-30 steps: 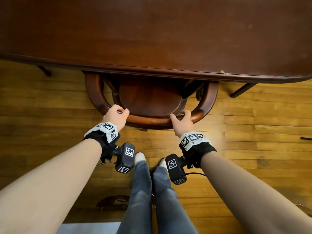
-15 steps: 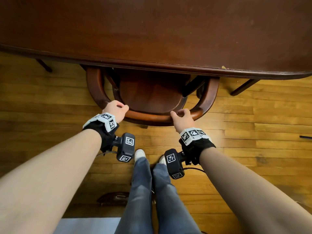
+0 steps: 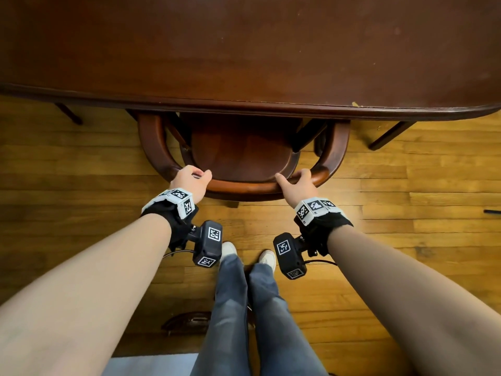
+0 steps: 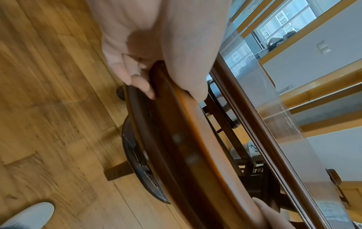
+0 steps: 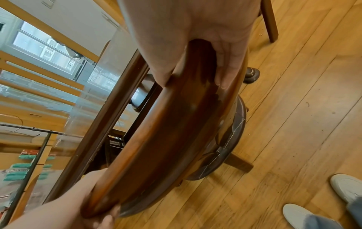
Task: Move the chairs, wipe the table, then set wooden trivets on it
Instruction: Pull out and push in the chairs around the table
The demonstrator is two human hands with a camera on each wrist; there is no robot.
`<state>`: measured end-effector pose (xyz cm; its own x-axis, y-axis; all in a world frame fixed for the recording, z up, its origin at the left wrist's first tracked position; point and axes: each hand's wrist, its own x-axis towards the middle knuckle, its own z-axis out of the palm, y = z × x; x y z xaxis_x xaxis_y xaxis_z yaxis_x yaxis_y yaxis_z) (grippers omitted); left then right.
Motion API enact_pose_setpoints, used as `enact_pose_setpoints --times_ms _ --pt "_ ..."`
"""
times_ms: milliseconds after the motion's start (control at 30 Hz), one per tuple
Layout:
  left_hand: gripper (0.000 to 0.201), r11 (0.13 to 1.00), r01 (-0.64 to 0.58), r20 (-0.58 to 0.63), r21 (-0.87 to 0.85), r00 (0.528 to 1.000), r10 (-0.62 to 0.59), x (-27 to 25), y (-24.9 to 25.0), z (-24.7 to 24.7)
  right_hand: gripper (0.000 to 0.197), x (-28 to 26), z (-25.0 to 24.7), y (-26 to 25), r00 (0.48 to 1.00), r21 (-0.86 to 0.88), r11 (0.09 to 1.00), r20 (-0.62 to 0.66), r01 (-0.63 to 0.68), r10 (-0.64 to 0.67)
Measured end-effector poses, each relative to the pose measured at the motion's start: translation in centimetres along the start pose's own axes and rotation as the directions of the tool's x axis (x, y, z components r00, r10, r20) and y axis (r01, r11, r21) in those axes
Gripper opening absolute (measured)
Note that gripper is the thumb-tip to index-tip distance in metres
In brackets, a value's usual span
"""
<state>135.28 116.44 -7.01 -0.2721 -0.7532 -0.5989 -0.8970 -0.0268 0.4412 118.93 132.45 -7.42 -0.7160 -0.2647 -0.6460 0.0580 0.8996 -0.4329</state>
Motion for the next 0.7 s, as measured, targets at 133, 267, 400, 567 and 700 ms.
enact_pose_setpoints --times_ms 133,267,400,567,700 --pt "0.037 1.0 -0.017 0.016 -0.008 1.0 0.017 0.15 -0.08 -0.12 0.047 -0.13 -0.18 -0.09 1.0 -0.017 1.0 0.029 -0.006 0.007" --pt "0.037 1.0 -0.027 0.012 -0.015 1.0 0.027 0.36 -0.42 -0.06 0.05 -0.35 -0.34 -0.24 0.999 -0.018 1.0 0.037 -0.005 0.005" --pt "0.037 0.999 -0.042 0.004 -0.009 0.999 0.043 0.42 -0.57 0.09 0.048 -0.45 -0.2 -0.15 1.0 -0.004 1.0 0.025 -0.002 0.002" --pt "0.038 0.998 -0.058 0.002 0.007 0.998 0.058 0.47 -0.67 0.23 0.046 -0.52 0.03 -0.16 1.0 0.007 1.0 -0.011 -0.014 0.014" --pt "0.038 0.998 -0.066 0.004 0.015 0.998 0.066 0.7 -0.83 0.19 0.047 -0.39 0.29 -0.11 1.0 0.014 1.0 -0.011 -0.014 0.014"
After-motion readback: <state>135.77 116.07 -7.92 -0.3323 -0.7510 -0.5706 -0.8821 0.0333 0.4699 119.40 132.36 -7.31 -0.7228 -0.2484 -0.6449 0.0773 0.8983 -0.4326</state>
